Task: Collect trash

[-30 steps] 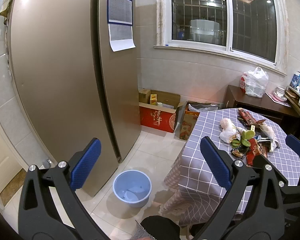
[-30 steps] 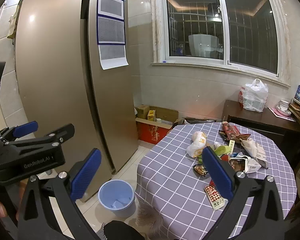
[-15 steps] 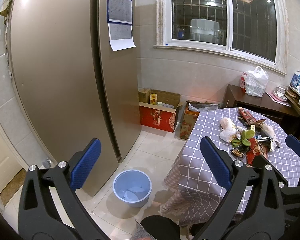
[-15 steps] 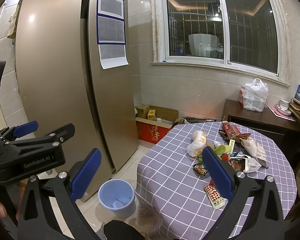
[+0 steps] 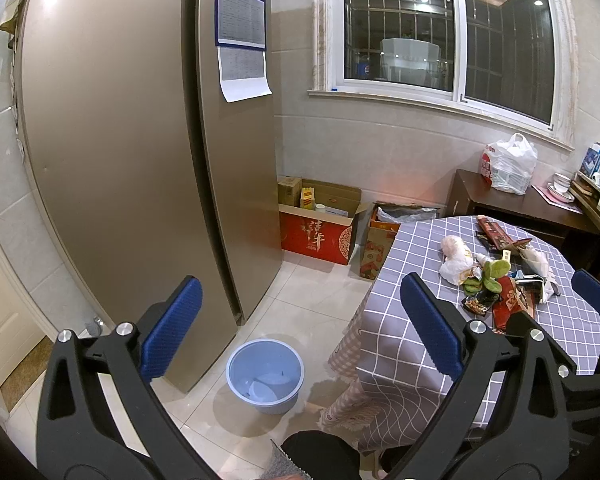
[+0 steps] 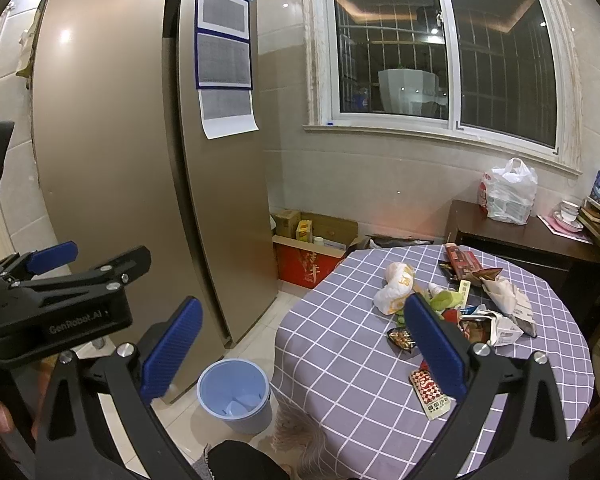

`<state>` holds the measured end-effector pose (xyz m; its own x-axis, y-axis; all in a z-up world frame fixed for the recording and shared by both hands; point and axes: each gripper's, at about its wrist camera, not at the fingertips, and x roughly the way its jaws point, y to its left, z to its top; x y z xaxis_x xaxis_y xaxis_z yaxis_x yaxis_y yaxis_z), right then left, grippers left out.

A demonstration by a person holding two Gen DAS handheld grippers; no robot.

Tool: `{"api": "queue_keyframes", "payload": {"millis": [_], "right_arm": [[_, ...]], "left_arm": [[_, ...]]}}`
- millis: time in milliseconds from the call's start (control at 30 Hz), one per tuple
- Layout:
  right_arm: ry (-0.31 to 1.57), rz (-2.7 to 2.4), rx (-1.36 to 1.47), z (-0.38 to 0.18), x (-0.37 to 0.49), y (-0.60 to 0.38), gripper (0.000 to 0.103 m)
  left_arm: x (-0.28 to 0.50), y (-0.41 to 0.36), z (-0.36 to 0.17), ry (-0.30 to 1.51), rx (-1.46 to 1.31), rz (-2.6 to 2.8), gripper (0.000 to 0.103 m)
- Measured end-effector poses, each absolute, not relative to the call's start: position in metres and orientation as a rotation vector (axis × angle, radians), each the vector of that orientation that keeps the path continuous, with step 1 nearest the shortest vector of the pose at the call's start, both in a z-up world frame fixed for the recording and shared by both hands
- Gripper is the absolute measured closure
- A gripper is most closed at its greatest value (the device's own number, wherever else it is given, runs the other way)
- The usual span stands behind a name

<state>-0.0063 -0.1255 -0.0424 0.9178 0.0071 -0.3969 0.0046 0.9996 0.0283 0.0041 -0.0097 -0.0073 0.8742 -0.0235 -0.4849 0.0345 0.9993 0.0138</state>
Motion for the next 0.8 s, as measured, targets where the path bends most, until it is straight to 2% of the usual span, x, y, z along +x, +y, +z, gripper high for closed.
{"api": "queue_keyframes", "payload": {"millis": [800], "right_arm": [[0.402,0.013,0.034,-0.0412,-0.0047,-0.1269,0.004]], "left_arm": [[0.0056,-0.0096,-0.0061,0.51,0.029,-0.026,0.006]]}}
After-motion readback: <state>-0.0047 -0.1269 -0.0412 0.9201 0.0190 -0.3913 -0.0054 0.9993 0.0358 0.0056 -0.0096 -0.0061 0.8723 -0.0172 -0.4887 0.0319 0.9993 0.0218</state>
